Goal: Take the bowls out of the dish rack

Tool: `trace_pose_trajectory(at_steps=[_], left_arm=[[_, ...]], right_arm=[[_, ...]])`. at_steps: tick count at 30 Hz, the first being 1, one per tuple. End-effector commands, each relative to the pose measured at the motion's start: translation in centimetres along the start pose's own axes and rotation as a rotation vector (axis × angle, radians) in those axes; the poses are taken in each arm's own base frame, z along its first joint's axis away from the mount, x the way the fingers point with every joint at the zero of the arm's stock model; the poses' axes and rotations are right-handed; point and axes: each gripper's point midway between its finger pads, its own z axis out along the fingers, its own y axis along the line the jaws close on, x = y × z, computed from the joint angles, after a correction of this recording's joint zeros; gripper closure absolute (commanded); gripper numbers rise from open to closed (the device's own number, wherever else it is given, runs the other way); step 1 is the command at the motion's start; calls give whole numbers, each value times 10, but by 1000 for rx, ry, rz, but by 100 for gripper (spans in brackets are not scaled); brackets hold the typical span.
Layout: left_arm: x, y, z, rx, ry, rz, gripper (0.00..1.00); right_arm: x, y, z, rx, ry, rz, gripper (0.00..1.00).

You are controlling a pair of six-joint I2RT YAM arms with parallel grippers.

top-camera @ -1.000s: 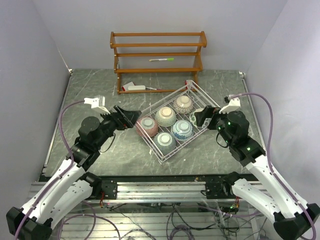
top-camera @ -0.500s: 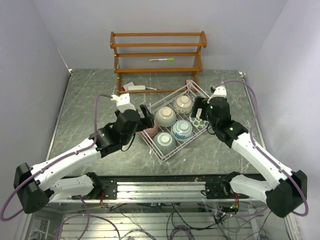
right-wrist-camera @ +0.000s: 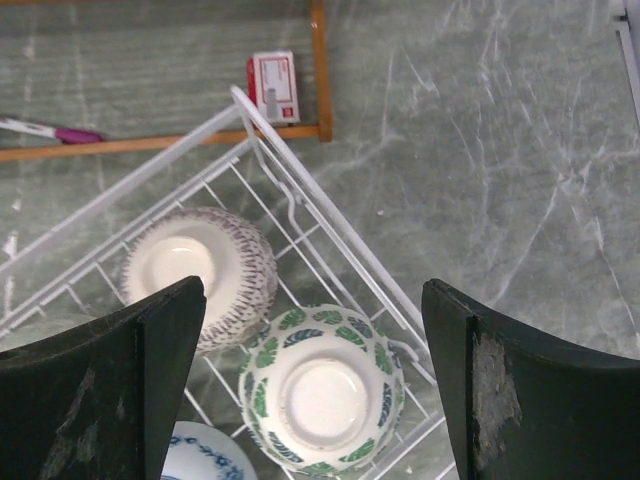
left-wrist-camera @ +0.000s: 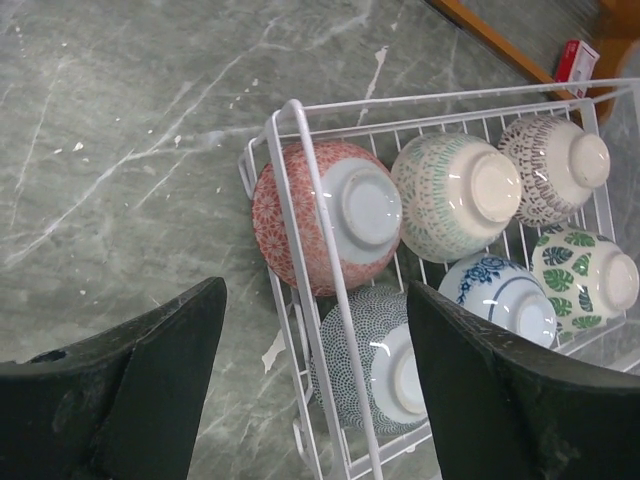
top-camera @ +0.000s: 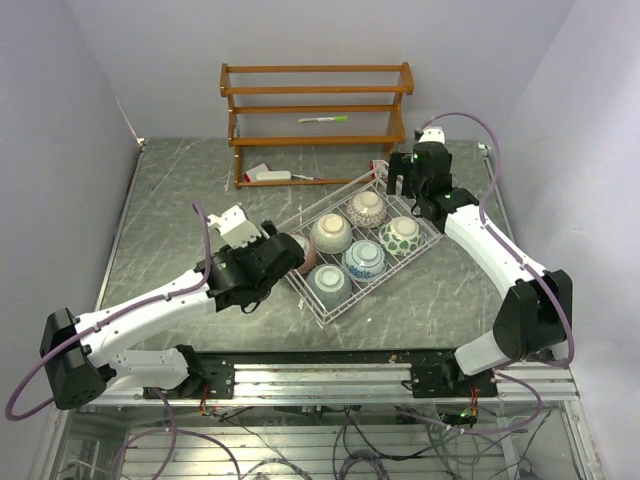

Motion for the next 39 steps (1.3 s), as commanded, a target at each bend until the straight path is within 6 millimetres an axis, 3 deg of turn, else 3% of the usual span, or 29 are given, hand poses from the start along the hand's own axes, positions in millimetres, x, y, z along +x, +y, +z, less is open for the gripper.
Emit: trace_pose_trajectory(at_steps=[1, 7, 11, 20, 27, 29, 34, 39], left_arm=[[-9, 6, 1, -50, -58, -49, 19], [-3, -11, 4, 14, -37, -78, 36], [-2, -12, 6, 15, -42, -88, 41], [18, 0, 21, -52, -33, -35, 42], [32, 3, 31, -86, -18, 0, 43], [34, 4, 33, -89, -17, 7, 45], [39, 7, 36, -89, -17, 17, 58], [42, 9, 40, -88, -15, 33, 74]], right_arm=[[5, -6, 5, -31, 27, -23, 11], [20, -13, 13, -31, 55, -13, 11], [34, -18, 25, -17, 94, -4, 13], [58, -33, 45, 35, 146, -4, 18], [63, -31, 48, 21, 154, -6, 28], [67, -31, 49, 20, 165, -6, 37], [78, -32, 51, 30, 188, -2, 50], [81, -26, 48, -6, 188, 18, 50]])
